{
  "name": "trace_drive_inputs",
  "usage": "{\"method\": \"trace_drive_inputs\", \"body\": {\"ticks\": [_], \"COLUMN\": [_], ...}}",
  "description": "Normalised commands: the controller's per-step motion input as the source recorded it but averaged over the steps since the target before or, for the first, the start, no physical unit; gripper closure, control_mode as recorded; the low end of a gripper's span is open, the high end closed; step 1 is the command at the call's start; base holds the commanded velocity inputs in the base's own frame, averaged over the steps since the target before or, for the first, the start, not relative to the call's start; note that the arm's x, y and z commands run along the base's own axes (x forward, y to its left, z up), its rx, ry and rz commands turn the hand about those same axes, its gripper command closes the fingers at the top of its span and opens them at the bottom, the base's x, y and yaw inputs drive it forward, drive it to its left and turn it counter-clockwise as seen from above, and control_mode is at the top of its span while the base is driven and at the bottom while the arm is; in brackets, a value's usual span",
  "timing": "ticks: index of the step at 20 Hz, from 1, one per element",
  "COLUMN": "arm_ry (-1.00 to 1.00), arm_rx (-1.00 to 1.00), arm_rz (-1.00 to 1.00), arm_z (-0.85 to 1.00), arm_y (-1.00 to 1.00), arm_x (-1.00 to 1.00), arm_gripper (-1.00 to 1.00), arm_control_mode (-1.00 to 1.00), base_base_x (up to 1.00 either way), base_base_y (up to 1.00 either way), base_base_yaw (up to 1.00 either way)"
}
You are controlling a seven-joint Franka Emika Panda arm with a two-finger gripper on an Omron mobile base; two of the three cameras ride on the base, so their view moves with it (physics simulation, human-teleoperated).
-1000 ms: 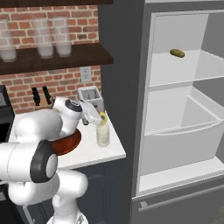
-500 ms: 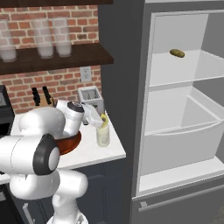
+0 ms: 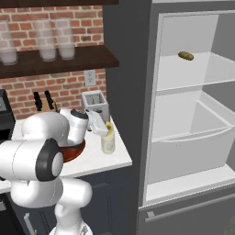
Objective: Grab a lemon wedge from the fridge and one ice cube from the ice bowl, and put them in the glass of lemonade.
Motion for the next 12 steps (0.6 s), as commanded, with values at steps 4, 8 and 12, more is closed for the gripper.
{"method": "trace_drive_inputs", "body": {"ticks": [4,8,12], "arm_ry": [-0.03,-0.02,-0.05], "arm_rx": [0.00,0.00,0.00], "arm_rz": [0.00,-0.01,-0.04], "arm_z": [-0.12,0.00,0.31], "arm_y": [0.00,0.00,0.00], "arm_x": [0.00,0.00,0.00], "arm_gripper": [1.00,1.00,-1.00], "arm_control_mode": [-1.00,-1.00,-1.00], "base_base_x": [0.00,0.00,0.00], "base_base_y": [0.00,0.00,0.00], "base_base_yaw": [0.00,0.00,0.00]}}
